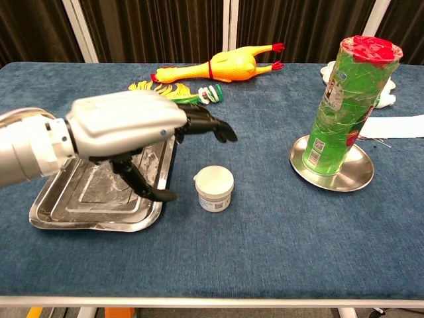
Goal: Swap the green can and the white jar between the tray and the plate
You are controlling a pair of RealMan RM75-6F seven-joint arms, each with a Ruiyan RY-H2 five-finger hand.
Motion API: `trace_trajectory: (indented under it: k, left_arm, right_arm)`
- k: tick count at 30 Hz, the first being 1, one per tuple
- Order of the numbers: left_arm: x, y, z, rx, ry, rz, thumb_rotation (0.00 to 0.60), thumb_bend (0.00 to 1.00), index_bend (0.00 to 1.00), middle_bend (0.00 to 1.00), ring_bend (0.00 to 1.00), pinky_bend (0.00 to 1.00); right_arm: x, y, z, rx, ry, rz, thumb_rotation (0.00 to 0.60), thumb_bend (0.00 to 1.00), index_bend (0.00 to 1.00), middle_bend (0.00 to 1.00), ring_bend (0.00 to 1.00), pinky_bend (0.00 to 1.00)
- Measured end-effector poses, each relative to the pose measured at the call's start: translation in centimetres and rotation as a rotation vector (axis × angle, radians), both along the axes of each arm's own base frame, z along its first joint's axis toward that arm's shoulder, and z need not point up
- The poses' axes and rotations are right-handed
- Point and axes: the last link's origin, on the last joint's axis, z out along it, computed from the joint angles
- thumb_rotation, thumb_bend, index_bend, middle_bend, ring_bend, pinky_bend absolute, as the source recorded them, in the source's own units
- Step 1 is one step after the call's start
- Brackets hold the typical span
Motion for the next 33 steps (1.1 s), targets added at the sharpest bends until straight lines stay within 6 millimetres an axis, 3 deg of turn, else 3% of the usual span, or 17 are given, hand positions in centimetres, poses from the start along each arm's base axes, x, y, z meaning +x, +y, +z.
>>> trace_trajectory:
  k: [16, 26, 33]
  left_arm:
    - [0.6, 0.8, -3.7, -0.011, 0.124, -0.092, 0.6, 0.18, 0.2, 0.21, 0.14, 0.35]
    - [0.8, 1.2, -4.8, -0.008, 0.108, -0.112, 0.6, 0.19, 0.29, 0.28, 0.28, 0.44]
    - [1.1, 1.6, -5.3, 0.009, 0.101, -0.138, 0.6, 0.21, 0.33, 0.29, 0.29, 0.47]
  right_arm:
    - [-1.7, 0.0, -0.1, 0.004, -0.015, -0.039, 0.6, 0.01, 0.05, 0.16, 0.08, 0.24]
    - [-2.1, 0.0, -0.3, 0.011, -0.02, -0.054, 0.6, 0.01, 0.05, 0.16, 0.09, 0.23]
    - [-2.3, -0.1, -0.5, 0.018, -0.017, -0.063, 0.6, 0.01, 0.05, 0.16, 0.09, 0.23]
